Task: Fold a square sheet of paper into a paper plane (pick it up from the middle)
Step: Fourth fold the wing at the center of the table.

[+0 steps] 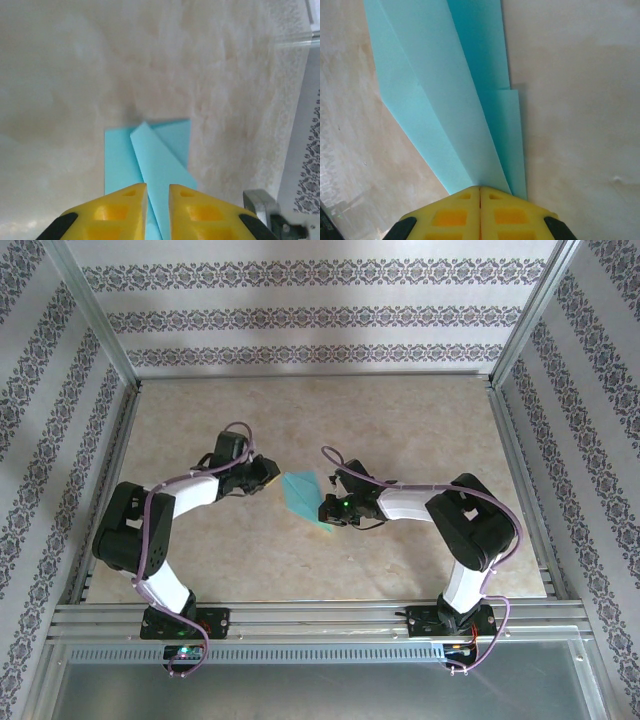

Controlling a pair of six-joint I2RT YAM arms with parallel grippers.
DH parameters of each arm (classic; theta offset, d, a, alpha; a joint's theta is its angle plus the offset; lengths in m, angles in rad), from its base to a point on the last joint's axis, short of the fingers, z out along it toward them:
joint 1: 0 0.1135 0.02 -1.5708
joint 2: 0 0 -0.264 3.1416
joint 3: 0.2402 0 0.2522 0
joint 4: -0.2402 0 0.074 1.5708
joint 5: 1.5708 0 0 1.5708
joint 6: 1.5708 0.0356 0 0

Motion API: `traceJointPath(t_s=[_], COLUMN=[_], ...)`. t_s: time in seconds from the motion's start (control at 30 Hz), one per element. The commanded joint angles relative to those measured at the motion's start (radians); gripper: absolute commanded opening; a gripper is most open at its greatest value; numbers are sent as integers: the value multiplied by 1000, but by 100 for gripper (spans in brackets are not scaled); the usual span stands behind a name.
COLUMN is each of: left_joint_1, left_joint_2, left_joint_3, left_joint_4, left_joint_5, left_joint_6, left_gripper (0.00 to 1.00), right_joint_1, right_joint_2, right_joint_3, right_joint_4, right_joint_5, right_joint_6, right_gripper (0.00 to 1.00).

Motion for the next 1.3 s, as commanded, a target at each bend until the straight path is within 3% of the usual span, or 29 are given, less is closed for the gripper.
traceJointPath(t_s=[0.0, 0.3, 0.93, 1.27], left_joint_1=[-53, -140, -153, -152], left_joint_2=[10, 109, 244, 284], left_joint_3=[-19, 23, 123, 133], left_joint_4=[185, 289, 28, 3], left_joint_5=[25, 27, -48, -49], left_joint_6=[-129, -192, -73, -63], left_gripper=[19, 17, 12, 11], right_joint_1=[2, -18, -20, -24], right_joint_2=[19, 29, 8, -43], right_joint_3=[-57, -52, -13, 55], right_joint_4=[-113, -113, -118, -130], right_joint_5=[83, 65, 19, -43], right_joint_6=[31, 18, -23, -68], right_gripper=[8, 7, 8, 9])
